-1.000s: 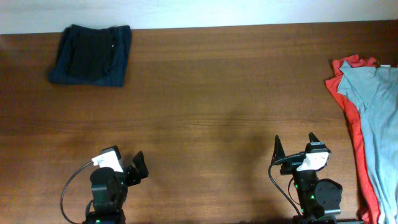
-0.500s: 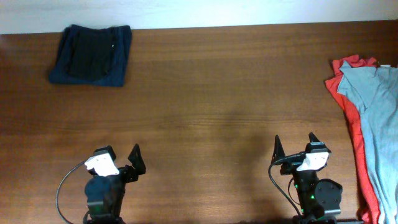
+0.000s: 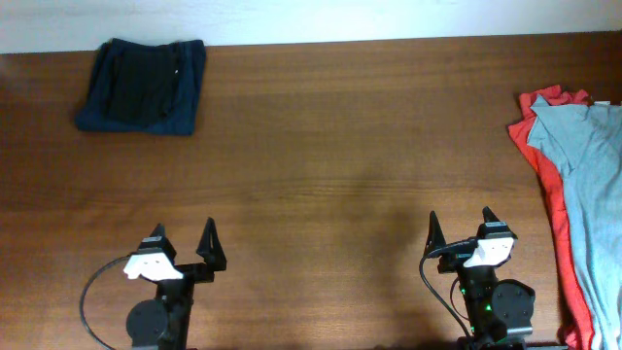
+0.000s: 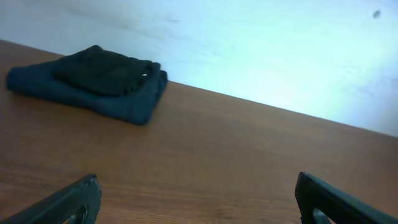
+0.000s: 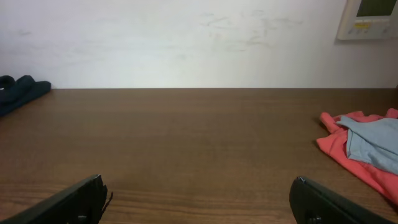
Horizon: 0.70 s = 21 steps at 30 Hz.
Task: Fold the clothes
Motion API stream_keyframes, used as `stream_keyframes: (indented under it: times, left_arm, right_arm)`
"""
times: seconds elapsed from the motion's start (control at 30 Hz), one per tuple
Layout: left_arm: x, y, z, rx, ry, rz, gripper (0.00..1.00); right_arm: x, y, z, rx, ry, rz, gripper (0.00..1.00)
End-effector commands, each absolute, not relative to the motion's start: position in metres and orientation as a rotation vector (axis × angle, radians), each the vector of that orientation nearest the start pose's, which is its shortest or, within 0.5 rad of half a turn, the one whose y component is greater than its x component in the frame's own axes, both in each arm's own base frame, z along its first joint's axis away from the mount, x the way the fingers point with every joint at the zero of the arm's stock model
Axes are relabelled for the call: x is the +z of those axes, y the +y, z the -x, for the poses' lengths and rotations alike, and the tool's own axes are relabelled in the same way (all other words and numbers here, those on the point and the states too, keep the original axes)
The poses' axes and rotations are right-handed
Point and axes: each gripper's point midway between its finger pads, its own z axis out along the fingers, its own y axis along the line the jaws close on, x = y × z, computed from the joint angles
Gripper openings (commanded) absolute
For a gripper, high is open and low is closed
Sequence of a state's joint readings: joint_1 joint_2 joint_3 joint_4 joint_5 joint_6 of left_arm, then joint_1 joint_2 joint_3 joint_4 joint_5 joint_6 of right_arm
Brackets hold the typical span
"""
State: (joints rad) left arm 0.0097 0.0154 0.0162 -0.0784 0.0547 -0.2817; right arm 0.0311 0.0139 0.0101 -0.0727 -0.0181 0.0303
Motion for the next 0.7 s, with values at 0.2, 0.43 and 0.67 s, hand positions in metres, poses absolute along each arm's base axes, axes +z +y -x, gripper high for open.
stream_keyframes:
  times: [0.2, 0.43, 0.67]
  left_arm:
    - [0.1571, -0.0225, -0.2449, -0.076, 1.645, -0.087, 0.99]
    - [0.1572, -0.0216, -0.245, -0.011, 1.64, -0.147, 0.99]
    - [0.1571, -0.0216, -0.245, -0.011, 1.64, -0.147, 0.99]
  right_arm:
    - [0.1552, 0.0072, -0.2461, 0.056, 1.652, -0.01, 0.99]
    - [0.1552, 0.0072, -0.2461, 0.056, 1.652, -0.01, 0.99]
    - [0.1552, 0.0072, -0.2461, 0.056, 1.652, -0.009, 0.99]
